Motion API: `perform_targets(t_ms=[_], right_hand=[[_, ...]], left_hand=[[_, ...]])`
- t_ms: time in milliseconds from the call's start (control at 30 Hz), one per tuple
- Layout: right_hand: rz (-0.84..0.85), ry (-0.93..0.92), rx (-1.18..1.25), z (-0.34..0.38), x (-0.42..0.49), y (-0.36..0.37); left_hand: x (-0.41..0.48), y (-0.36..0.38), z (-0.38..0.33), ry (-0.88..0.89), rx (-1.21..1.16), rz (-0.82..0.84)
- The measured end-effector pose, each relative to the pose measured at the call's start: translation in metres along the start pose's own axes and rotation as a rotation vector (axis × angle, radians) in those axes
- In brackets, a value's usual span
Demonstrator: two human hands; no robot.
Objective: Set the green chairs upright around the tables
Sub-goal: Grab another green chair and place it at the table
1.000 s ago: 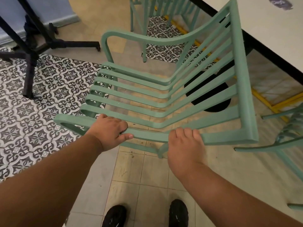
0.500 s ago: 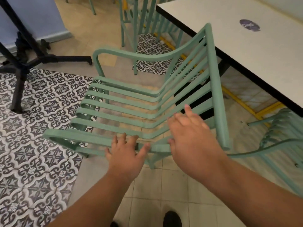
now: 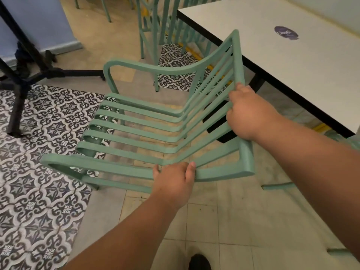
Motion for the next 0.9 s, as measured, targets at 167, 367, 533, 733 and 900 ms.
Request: perform_targets(t_ms=[167, 367, 533, 733, 900], right_hand=[[-0.041, 0.038, 0.053, 0.001, -0.005, 0.001], [-0.101, 0.137, 0.241, 0.001, -0.015, 0.0], [-0.119, 0.131, 0.253, 0.0, -0.016, 0.002], [-0.082, 0.138, 0.254, 0.005, -0.022, 0.002], [-0.077, 0.163, 0.261, 0.008, -0.032, 0.006]], left_hand=[[0.015, 0.003, 0.006, 0.017, 0.034, 0.007], [0.022, 0.003, 0.012, 0.058, 0.092, -0.014], [0.022, 0.001, 0.019, 0.109, 0.061, -0.058], [0.023, -0.001, 0.025, 0.171, 0.074, -0.032], [0.023, -0.005, 0.04, 0.226, 0.082, -0.028]])
Point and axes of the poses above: each hand's wrist, its own x-axis towards the middle knuckle, its own y-axis out of the palm, z = x × y, the point moved 3 cm from there along x, towards the middle knuckle
